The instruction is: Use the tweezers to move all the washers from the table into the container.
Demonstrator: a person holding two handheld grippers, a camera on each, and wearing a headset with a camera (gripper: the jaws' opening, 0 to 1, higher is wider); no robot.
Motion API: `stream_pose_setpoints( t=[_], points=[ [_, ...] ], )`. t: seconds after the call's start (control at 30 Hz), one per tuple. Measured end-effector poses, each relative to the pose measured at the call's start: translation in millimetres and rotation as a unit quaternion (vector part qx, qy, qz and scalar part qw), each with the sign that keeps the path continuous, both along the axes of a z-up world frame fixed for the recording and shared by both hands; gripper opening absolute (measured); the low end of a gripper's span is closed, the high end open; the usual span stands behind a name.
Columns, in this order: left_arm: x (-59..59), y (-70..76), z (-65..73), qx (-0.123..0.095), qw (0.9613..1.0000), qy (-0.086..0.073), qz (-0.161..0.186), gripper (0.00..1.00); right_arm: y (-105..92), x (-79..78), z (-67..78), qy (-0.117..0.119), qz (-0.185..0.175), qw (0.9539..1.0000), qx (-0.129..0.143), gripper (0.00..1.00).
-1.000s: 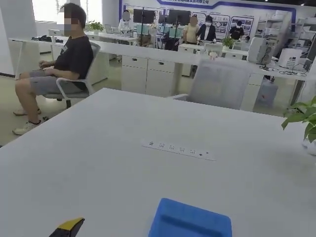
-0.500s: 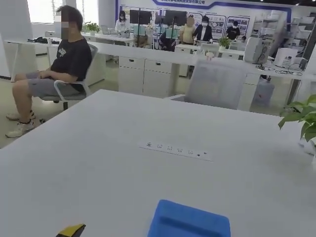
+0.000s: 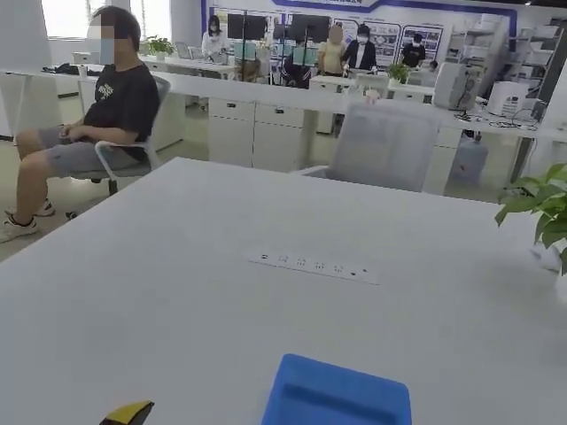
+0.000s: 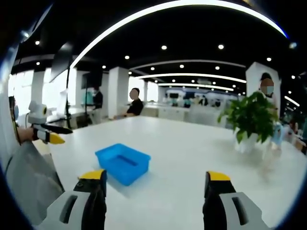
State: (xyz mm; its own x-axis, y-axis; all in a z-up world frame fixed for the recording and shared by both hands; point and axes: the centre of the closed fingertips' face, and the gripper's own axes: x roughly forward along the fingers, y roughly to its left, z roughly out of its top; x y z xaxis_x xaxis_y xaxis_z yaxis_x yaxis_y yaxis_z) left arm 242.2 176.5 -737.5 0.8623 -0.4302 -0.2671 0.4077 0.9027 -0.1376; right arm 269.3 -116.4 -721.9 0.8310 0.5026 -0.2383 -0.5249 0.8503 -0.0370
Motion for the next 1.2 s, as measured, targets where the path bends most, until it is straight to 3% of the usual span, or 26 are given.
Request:
stream_pose_setpoints(
  t=[0.03, 0.2, 0.3, 0.33, 0.37, 0.47, 0.57, 0.63, 0.7, 0.77, 0.9, 1.0, 1.07, 1.1, 1.2],
  points=[
    [-0.5, -1.2, -0.6, -0.001, 1.0, 0.003, -0.003, 0.94, 1.7, -0.1, 3.3, -0.005, 0.003, 0.9999, 0.009, 0.81],
    [-4.8, -14.3, -1.1, 0.013, 0.9993, 0.005, -0.034, 0.9, 8.1, -1.0, 15.0, -0.016, 0.004, 0.9999, 0.002, 0.78],
    [-7.3, -18.2, -6.0, 0.022, 0.9984, 0.019, -0.049, 0.88, 21.5, -1.0, 30.9, -0.032, 0.02, 0.9988, 0.032, 0.77],
    [-7.9, -18.8, -6.6, 0.023, 0.9982, 0.021, -0.052, 0.86, 23.1, -0.9, 31.8, -0.033, 0.022, 0.9987, 0.031, 0.77],
    [-9.4, -20.5, -8.0, 0.022, 0.9977, 0.027, -0.058, 0.85, 29.7, -1.4, 38.1, -0.034, 0.031, 0.9985, 0.027, 0.76],
    [-12.9, -24.3, -11.8, 0.019, 0.9962, 0.043, -0.073, 0.81, 43.9, -3.1, 34.8, -0.033, 0.057, 0.9978, 0.006, 0.77],
    [-19.7, -28.7, -20.5, 0.023, 0.9918, 0.071, -0.104, 0.71, 58.5, -6.3, 30.1, -0.021, 0.078, 0.9966, 0.018, 0.79],
    [-26.0, -33.1, -27.6, 0.023, 0.987, 0.097, -0.127, 0.63, 67.0, -7.1, 25.6, -0.011, 0.084, 0.9961, 0.023, 0.79],
    [-29.2, -36.3, -32.5, 0.031, 0.9828, 0.106, -0.148, 0.57, 75.3, -7.6, 20.7, -0.005, 0.093, 0.9953, 0.025, 0.8],
    [-33.6, -39.2, -39.1, 0.047, 0.9754, 0.124, -0.176, 0.52, 83.4, -12.3, 8.0, 0.028, 0.111, 0.9933, 0.019, 0.78],
    [-34.8, -43.1, -48.5, 0.076, 0.9606, 0.144, -0.225, 0.36, 97.8, -15.0, -12.1, 0.058, 0.135, 0.9891, -0.013, 0.72],
    [-32.1, -46.3, -52.4, 0.073, 0.9537, 0.156, -0.247, 0.26, 107.7, -23.3, -34.5, 0.102, 0.169, 0.9787, -0.057, 0.68],
    [-32.6, -48.9, -56.6, 0.082, 0.9455, 0.167, -0.267, 0.23, 111.4, -25.7, -48.7, 0.12, 0.184, 0.9713, -0.091, 0.65],
    [-31.7, -48.4, -59.5, 0.092, 0.9429, 0.172, -0.27, 0.22, 114.9, -26.2, -51.4, 0.119, 0.192, 0.9697, -0.093, 0.63],
    [-32.9, -52.0, -69.4, 0.12, 0.9288, 0.182, -0.3, 0.21, 127.7, -31.2, -59.0, 0.129, 0.225, 0.9614, -0.092, 0.54]
  ],
)
